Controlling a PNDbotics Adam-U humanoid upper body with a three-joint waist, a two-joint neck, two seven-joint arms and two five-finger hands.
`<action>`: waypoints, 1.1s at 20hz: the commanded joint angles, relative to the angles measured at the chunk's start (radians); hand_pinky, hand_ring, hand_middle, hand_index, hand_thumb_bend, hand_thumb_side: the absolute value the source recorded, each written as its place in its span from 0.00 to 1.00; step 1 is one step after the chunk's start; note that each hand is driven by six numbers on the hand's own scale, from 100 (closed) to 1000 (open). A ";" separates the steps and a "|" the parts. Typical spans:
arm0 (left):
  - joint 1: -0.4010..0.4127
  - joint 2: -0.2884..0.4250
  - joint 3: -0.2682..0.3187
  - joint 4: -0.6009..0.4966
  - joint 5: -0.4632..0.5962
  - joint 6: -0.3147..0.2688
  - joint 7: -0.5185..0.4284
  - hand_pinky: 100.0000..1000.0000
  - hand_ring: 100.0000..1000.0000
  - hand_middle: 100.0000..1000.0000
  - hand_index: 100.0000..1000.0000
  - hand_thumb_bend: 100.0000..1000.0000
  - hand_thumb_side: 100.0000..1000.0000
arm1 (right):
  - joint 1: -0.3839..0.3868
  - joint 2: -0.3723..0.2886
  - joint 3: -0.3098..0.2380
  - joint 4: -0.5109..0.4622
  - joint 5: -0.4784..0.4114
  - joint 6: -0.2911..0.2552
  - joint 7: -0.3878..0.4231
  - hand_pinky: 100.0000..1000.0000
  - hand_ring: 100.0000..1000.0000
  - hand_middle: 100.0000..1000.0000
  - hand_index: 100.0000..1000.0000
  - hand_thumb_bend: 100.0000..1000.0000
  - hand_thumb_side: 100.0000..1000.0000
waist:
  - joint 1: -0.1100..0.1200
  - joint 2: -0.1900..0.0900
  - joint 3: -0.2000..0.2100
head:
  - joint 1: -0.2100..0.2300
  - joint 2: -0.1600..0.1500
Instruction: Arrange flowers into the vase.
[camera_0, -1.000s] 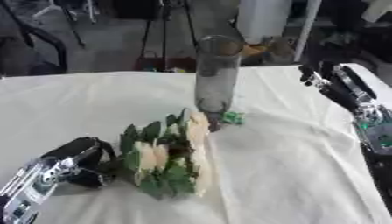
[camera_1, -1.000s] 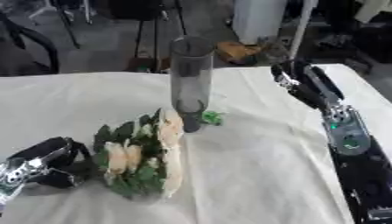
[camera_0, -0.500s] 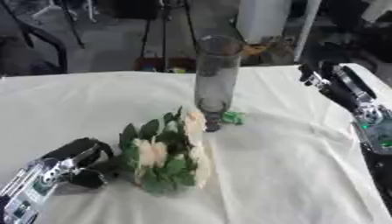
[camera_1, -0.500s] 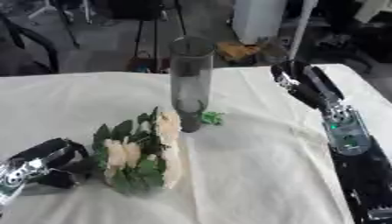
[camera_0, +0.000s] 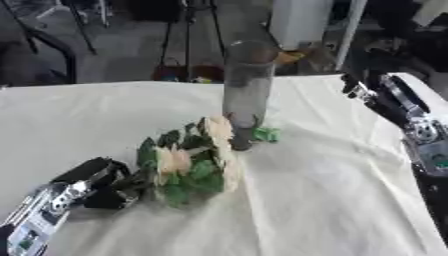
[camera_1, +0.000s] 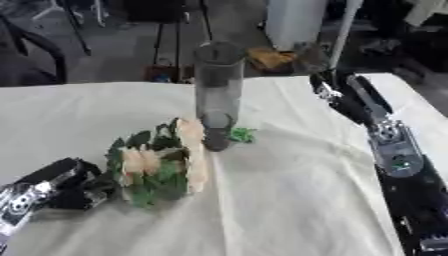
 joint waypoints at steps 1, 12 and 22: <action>-0.012 -0.003 0.001 0.005 0.026 0.008 0.019 0.00 0.00 0.00 0.57 0.15 0.63 | -0.021 -0.016 -0.007 -0.007 -0.002 -0.003 0.002 0.59 0.60 0.48 0.70 0.29 0.76 | 0.000 -0.007 -0.002 | -0.001 0.002; -0.021 -0.019 0.011 0.040 0.073 0.021 0.120 0.00 0.00 0.00 0.24 0.33 0.72 | -0.021 -0.014 -0.007 -0.005 -0.002 -0.004 0.002 0.59 0.60 0.48 0.70 0.29 0.76 | -0.005 -0.007 0.001 | 0.000 0.003; -0.039 -0.024 0.029 0.041 0.049 -0.011 0.146 0.00 0.00 0.00 0.03 0.77 0.82 | -0.021 -0.013 -0.008 -0.003 -0.003 -0.004 0.000 0.59 0.60 0.48 0.70 0.29 0.76 | -0.006 -0.009 0.003 | -0.002 0.004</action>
